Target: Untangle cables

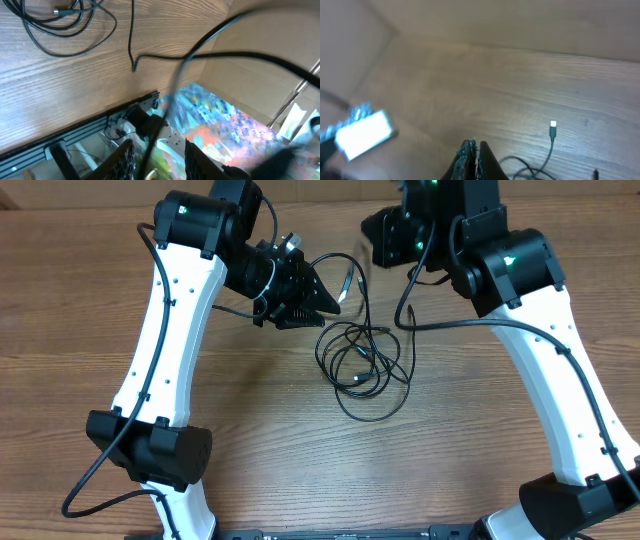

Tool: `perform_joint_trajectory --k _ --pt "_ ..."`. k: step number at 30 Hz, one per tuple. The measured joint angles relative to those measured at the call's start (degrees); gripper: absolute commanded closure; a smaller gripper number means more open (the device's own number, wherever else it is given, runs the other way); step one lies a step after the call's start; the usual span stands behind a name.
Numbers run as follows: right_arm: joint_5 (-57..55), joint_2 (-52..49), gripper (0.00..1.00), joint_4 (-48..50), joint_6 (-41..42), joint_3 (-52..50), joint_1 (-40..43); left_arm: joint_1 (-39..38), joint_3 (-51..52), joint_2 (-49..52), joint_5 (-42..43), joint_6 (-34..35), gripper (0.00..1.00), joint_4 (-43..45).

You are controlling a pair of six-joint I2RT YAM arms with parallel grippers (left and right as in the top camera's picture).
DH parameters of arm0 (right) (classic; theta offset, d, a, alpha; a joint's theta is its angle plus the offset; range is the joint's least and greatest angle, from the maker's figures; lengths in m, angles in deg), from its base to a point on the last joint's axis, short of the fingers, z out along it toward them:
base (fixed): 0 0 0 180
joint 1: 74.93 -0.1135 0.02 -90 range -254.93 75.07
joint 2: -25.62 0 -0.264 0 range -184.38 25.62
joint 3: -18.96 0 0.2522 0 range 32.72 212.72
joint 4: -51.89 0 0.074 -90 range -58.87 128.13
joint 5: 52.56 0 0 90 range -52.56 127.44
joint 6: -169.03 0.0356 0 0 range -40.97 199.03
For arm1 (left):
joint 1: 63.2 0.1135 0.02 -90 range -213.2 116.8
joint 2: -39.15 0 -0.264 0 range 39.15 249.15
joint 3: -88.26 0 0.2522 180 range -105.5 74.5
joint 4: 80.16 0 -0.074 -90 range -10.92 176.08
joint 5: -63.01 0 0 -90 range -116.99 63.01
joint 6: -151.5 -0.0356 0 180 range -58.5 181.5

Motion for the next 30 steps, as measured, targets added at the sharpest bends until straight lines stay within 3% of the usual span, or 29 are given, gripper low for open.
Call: perform_joint_trajectory --k 5,9,16,20,27,30 --pt "-7.4 0.0 0.96 -0.7 11.1 0.0 2.9 0.0 0.0 0.0 -5.0 -0.6 0.96 0.0" --pt "-10.5 0.0 0.88 -5.6 14.8 0.0 6.7 0.0 0.0 0.0 -12.6 -0.7 0.96 0.0" --pt "-1.0 0.0 0.58 -13.7 6.6 -0.3 7.8 0.0 0.0 0.0 -24.0 5.4 0.96 1.3" --pt "5.2 0.0 0.54 -14.4 2.6 -1.9 5.2 0.0 0.0 0.0 -23.6 6.8 0.96 3.3" --pt "9.8 -0.1 0.29 -13.8 0.1 -5.0 -0.4 0.0 0.0 0.0 -22.3 7.7 0.96 3.3" --pt "11.3 -0.1 0.28 -13.0 0.8 -5.0 -2.0 0.0 0.0 0.0 -22.1 7.7 0.96 3.4"
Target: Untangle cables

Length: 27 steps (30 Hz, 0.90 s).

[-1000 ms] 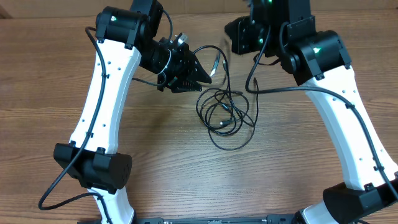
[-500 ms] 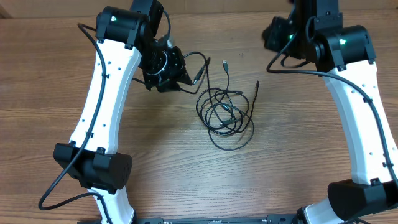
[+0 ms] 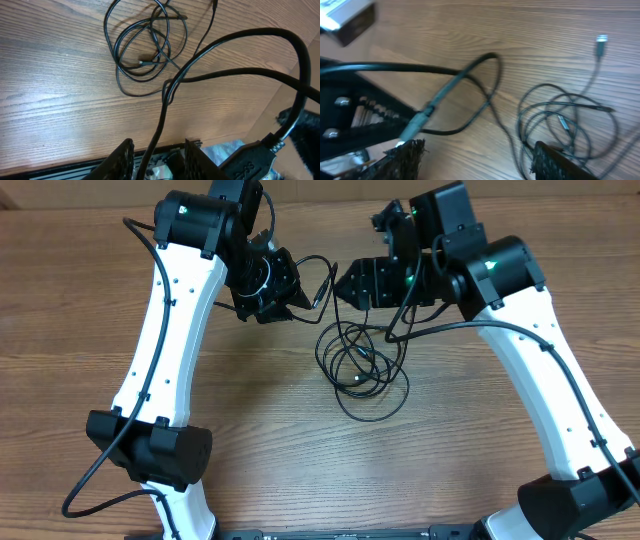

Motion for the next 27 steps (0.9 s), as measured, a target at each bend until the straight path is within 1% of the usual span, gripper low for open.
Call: perform_joint_trajectory --k 10,11,15,20,24,26,27 --pt "1.4 0.0 0.29 3.1 10.6 0.0 -1.1 -1.4 0.0 0.0 0.9 0.1 0.96 0.1" --pt "1.4 0.0 0.30 3.1 11.5 0.0 -1.1 -1.4 0.0 0.0 1.4 0.1 0.96 0.1" --pt "0.5 0.0 0.37 3.1 15.0 0.0 -1.1 -1.4 0.0 0.0 3.4 0.1 0.96 0.1" --pt "-0.2 -0.4 0.41 2.7 18.0 0.0 -1.1 -1.4 0.0 0.0 5.4 0.1 0.96 0.1" --pt "-0.2 -1.2 0.50 2.6 19.3 0.0 -1.3 -1.4 0.0 0.0 6.0 0.1 0.96 0.6" --pt "-0.2 -1.5 0.57 2.6 19.9 0.0 -1.4 -1.4 0.0 0.0 6.0 0.1 0.96 1.0" --pt "-0.2 -1.7 0.64 2.6 20.2 0.0 -1.4 -1.4 0.0 0.0 6.0 0.1 0.96 1.1"
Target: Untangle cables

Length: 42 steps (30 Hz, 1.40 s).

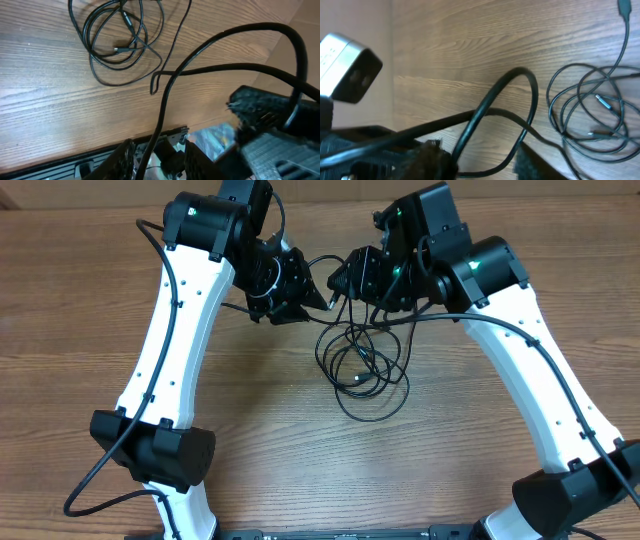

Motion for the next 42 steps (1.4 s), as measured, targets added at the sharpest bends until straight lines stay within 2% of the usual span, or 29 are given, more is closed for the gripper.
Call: perform_joint_trajectory --k 5,6,13,17,21,23,24,26,27,29,35,42 --pt "0.0 -0.1 0.87 0.0 0.7 0.0 0.0 0.0 0.0 0.0 0.0 0.0 0.96 0.0" --pt "0.0 -0.1 0.96 0.0 0.7 0.0 0.0 0.0 0.0 0.0 0.0 0.0 0.96 0.0" --pt "-0.5 -0.1 0.96 -0.2 0.7 0.0 0.2 0.0 0.0 0.0 -3.3 0.0 0.96 -0.1" --pt "-4.2 -0.1 0.96 -2.3 0.6 0.0 2.7 -0.1 0.0 0.0 -10.4 0.0 0.95 -1.9" --pt "-8.9 -0.1 0.96 -3.8 0.3 0.0 8.8 -0.1 0.0 0.0 -18.0 0.0 0.96 -3.7" --pt "-9.7 -0.1 0.87 -3.9 -0.6 0.0 12.0 -0.1 0.0 0.0 -19.1 0.0 0.96 -3.7" --pt "-9.9 -0.1 0.76 -4.0 -1.3 0.0 13.4 -0.2 0.0 0.0 -19.1 -0.1 0.96 -3.5" --pt "-11.5 -0.1 0.44 -4.0 -2.8 0.0 15.0 -0.3 0.0 0.0 -19.4 -0.9 0.96 -3.9" --pt "-12.1 -0.1 0.32 -4.1 -3.8 0.0 15.8 -0.3 0.0 0.0 -19.2 -1.9 0.96 -3.6" --pt "-12.9 -0.1 0.26 -4.5 -5.8 0.0 16.7 -0.3 0.0 0.0 -17.3 -5.3 0.96 -2.1" --pt "-8.3 -0.1 0.20 -7.0 -13.0 0.0 15.7 -1.6 0.0 0.0 -11.6 -14.2 0.96 1.5" --pt "2.8 -0.1 0.07 -9.0 -28.3 0.0 11.9 -2.3 0.0 0.0 -9.6 -14.1 0.96 2.0"
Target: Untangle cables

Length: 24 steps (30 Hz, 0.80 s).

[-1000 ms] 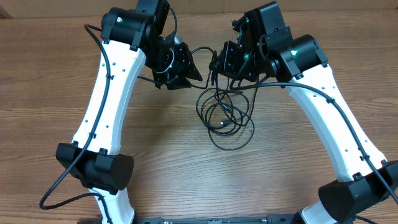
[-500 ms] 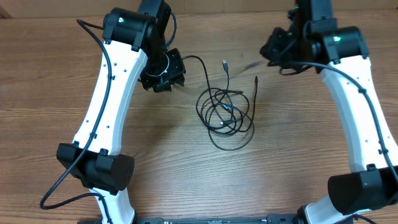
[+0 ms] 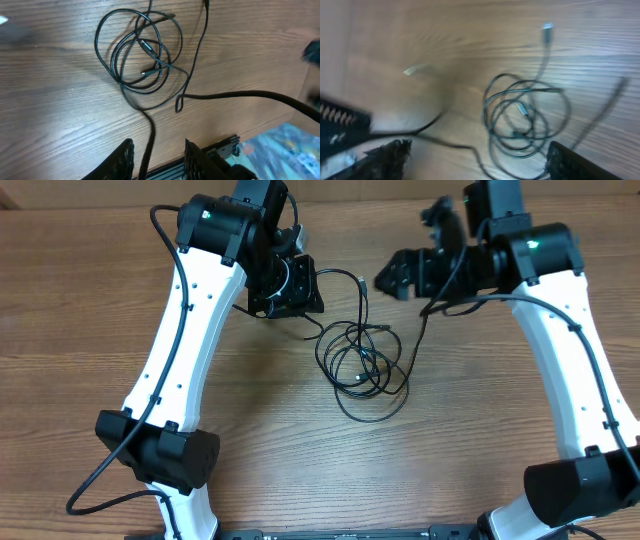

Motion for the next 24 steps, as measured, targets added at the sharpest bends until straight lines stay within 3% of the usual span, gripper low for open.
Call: perform_joint_trajectory --k 6,14,19,24 --pt "1.4 0.0 0.04 -0.3 -10.8 0.0 -5.3 0.0 0.0 0.0 1.9 2.3 0.96 -0.6" --pt "-1.4 0.0 0.04 1.8 -15.2 0.0 -7.9 0.0 0.0 0.0 6.6 3.4 0.96 -1.9" --pt "-2.0 0.0 0.25 1.7 -16.1 0.0 -7.9 0.1 0.0 0.0 10.9 3.4 0.96 -2.0" --pt "-2.4 -0.1 0.58 1.1 -16.2 0.0 -7.9 0.2 0.0 0.0 14.6 3.4 0.96 -2.0"
